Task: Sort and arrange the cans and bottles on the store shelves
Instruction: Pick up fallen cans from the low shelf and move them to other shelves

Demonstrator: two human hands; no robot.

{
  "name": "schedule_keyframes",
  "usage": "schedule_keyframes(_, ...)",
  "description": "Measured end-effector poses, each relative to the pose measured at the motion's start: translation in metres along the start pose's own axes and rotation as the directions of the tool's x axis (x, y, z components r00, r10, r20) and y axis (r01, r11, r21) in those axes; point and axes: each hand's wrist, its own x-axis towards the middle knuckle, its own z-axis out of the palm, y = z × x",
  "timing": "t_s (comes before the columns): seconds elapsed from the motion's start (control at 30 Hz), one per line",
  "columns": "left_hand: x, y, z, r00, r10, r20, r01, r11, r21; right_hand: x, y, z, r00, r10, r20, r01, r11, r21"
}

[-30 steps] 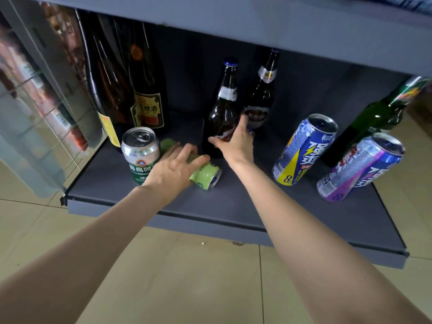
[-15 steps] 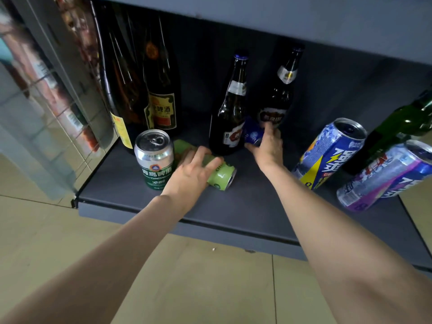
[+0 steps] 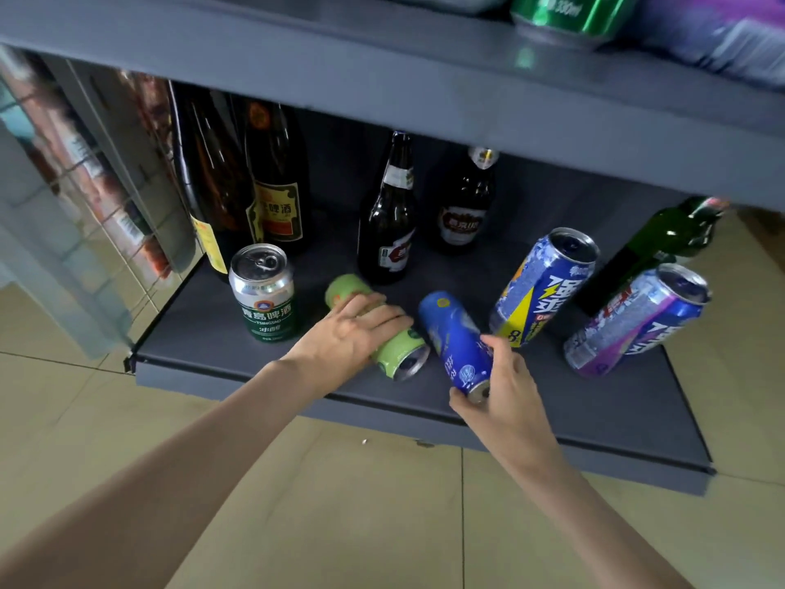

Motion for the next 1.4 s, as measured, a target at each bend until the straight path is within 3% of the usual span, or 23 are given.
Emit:
schedule_keyframes(0.07,0.001,0.017,-0.023,0.999,-0.001,0.035,0.006,0.989,-0.151,-0.010,-0.012,-0.029,1.000,-0.003,-0.009,0.003,1.000,-0.009)
schedule_keyframes(0.13,0.005,0.041,-0.067,0.979,-0.156,0.130,0.198,0.874,-0.443,-0.018,-0.031,-0.064,1.000,0.015,0.017,-0.014,0.999,-0.035)
schedule_keyframes(0.2,0.006,0.063,-0.121,0.857,-0.403,0.320,0.510,0.574,-0.640,-0.031,-0.058,-0.102,0.996,0.052,0.076,-0.049,0.998,-0.034)
schedule_keyframes(0.23,0.008,0.070,-0.151,0.748,-0.498,0.438,0.642,0.377,-0.667,-0.037,-0.073,-0.121,0.991,0.070,0.112,-0.069,0.998,-0.013)
schedule_keyframes(0.3,0.012,0.077,-0.214,0.539,-0.556,0.633,0.752,-0.021,-0.659,-0.045,-0.105,-0.167,0.971,0.111,0.214,-0.123,0.991,0.046)
schedule_keyframes(0.33,0.016,0.077,-0.248,0.483,-0.537,0.692,0.753,-0.150,-0.641,-0.047,-0.126,-0.191,0.953,0.117,0.279,-0.141,0.988,0.068)
schedule_keyframes(0.4,0.027,0.072,-0.319,0.470,-0.476,0.744,0.745,-0.237,-0.623,-0.047,-0.175,-0.239,0.912,0.059,0.405,-0.100,0.992,0.081)
schedule_keyframes(0.53,0.080,0.041,-0.476,0.484,-0.443,0.754,0.743,-0.247,-0.622,-0.043,-0.300,-0.349,0.864,-0.216,0.454,0.210,0.976,0.065)
schedule_keyframes(0.6,0.116,0.031,-0.558,0.520,-0.466,0.716,0.721,-0.209,-0.661,-0.041,-0.360,-0.425,0.851,-0.272,0.448,0.265,0.961,0.079)
schedule_keyframes(0.67,0.160,0.023,-0.645,0.601,-0.473,0.644,0.666,-0.150,-0.731,-0.039,-0.420,-0.508,0.837,-0.292,0.462,0.289,0.954,0.078)
schedule_keyframes(0.77,0.233,0.003,-0.770,0.715,-0.492,0.497,0.575,0.009,-0.818,-0.032,-0.498,-0.622,0.839,-0.392,0.378,0.377,0.919,0.117)
schedule_keyframes(0.87,0.294,-0.015,-0.864,0.769,-0.551,0.324,0.467,0.138,-0.873,-0.029,-0.554,-0.698,0.853,-0.471,0.225,0.400,0.866,0.301)
schedule_keyframes(1.03,0.355,-0.026,-0.945,0.774,-0.626,0.096,0.291,0.218,-0.932,-0.023,-0.615,-0.759,0.884,-0.439,-0.159,0.446,0.697,0.561)
schedule_keyframes(1.23,0.390,-0.065,-1.004,0.764,-0.644,-0.033,0.264,0.359,-0.895,0.005,-0.694,-0.802,0.796,-0.446,-0.409,0.604,0.620,0.500)
schedule_keyframes(1.4,0.430,-0.100,-1.032,0.681,-0.727,-0.085,0.219,0.314,-0.924,0.045,-0.740,-0.825,0.762,-0.342,-0.549,0.616,0.644,0.454)
